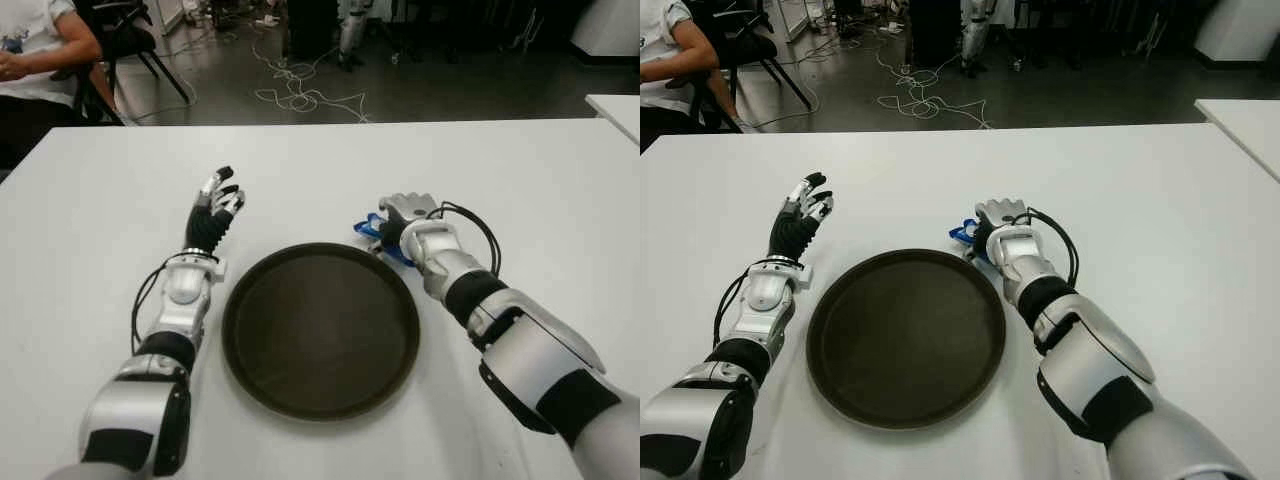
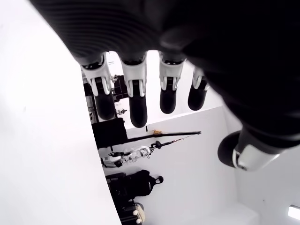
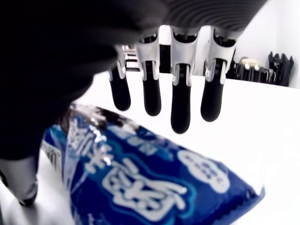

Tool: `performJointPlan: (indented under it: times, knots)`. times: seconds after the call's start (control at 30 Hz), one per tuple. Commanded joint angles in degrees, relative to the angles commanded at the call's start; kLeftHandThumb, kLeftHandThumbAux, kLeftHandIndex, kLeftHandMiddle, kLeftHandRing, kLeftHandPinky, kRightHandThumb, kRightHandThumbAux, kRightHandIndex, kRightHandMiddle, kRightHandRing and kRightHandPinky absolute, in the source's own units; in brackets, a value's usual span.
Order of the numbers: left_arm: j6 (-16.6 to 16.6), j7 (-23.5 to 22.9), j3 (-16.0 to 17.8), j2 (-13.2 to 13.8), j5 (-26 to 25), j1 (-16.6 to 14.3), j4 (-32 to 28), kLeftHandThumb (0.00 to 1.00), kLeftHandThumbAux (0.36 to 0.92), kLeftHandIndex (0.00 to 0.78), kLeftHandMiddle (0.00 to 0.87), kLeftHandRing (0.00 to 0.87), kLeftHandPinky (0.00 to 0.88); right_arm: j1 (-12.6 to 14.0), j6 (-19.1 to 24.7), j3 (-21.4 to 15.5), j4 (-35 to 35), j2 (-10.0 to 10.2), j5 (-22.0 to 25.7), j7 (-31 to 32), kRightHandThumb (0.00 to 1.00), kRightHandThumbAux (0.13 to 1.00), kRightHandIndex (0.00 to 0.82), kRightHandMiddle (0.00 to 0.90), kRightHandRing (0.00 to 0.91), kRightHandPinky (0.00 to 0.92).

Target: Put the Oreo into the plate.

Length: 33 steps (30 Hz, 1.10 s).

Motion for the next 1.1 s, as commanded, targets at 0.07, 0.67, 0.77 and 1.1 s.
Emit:
performJointPlan:
  times: [0.07, 0.67, 0.77, 1.1]
  knots:
    - [-0.1, 0.07, -0.02, 0.02, 0.1, -0.01, 0.0, 0.651, 0.489, 0.055, 0.113, 0.127, 0.178, -0.01, -0.01, 0.29, 0.21, -0.08, -0.16, 0.12, 0.054, 0.426, 0.016, 0.018, 0.022, 0.087]
    - [-0.25, 0.02, -0.33, 0.15, 0.47, -0.4, 0.49, 0.64, 0.485, 0.063, 0.107, 0.132, 0.199, -0.72, -9.2, -3.62, -1.94, -2.47, 2.59, -8.57, 0.8, 0.679, 0.439, 0.432, 0.377, 0.446]
    - [-0.17, 0.36, -0.49, 0.21, 0.73, -0.42, 0.49, 0.618, 0.484, 0.064, 0.107, 0.131, 0.194, -0.17, -10.19, -5.06, -1.93, -2.44, 3.49, -9.4, 0.828, 0.677, 0.443, 0.446, 0.382, 0.466]
    - [-0.02, 0.67, -0.31, 0.04, 0.35, -0.32, 0.32, 0.655, 0.489, 0.07, 0.115, 0.136, 0.194, 0.3, -11.33, -8.82, -1.59, -2.32, 6.29, -9.14, 0.844, 0.675, 0.41, 0.501, 0.426, 0.531]
